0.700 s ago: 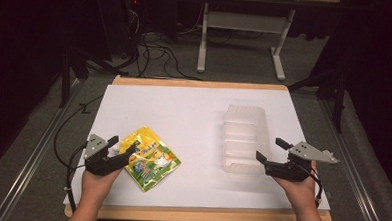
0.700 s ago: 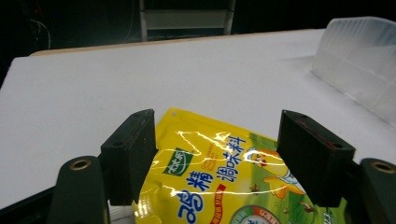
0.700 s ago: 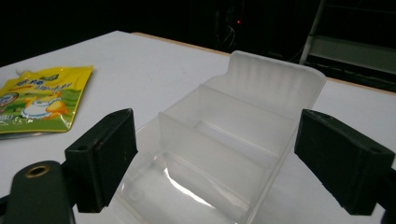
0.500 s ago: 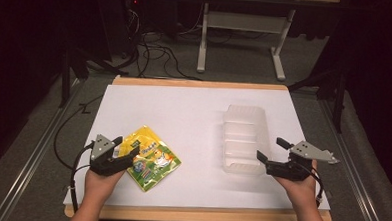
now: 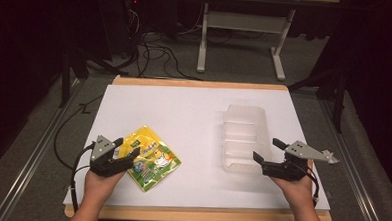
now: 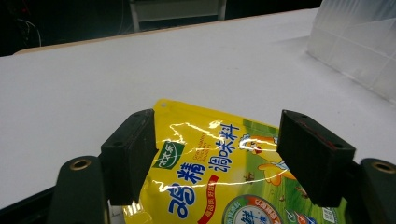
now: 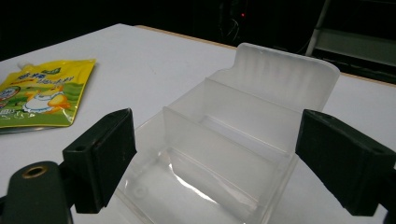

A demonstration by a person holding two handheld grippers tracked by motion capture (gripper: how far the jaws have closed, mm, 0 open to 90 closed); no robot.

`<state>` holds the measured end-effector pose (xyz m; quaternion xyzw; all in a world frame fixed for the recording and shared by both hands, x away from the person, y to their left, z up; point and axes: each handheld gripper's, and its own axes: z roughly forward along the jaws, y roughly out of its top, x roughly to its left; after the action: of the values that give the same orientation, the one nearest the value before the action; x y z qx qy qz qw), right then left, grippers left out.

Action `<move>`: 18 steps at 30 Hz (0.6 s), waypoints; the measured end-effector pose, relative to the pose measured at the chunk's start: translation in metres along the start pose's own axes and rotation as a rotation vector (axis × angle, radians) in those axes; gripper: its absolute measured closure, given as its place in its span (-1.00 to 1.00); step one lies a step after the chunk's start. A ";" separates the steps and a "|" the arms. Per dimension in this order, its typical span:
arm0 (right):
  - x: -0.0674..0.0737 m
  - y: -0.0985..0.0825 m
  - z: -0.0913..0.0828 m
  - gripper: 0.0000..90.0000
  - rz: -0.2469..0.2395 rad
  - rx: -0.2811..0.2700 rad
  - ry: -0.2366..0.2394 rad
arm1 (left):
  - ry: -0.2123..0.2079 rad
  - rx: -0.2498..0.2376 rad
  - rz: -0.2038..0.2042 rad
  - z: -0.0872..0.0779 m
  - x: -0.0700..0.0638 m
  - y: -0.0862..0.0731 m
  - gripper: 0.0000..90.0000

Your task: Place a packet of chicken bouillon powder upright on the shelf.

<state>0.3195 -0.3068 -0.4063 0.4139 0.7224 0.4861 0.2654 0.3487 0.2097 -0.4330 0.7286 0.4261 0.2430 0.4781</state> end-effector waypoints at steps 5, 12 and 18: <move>0.007 0.006 0.001 -0.72 0.003 -0.007 0.015 | 0.000 0.005 -0.022 0.001 0.005 -0.001 -0.37; 0.019 0.031 0.014 -0.69 0.002 0.024 0.014 | 0.014 0.018 -0.052 0.003 0.018 -0.003 -0.39; 0.024 0.019 0.018 -0.66 -0.026 0.037 0.005 | 0.053 0.030 -0.067 0.000 0.033 -0.007 -0.38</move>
<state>0.3275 -0.2745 -0.3953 0.4082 0.7374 0.4702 0.2620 0.3634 0.2392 -0.4407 0.7142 0.4663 0.2396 0.4637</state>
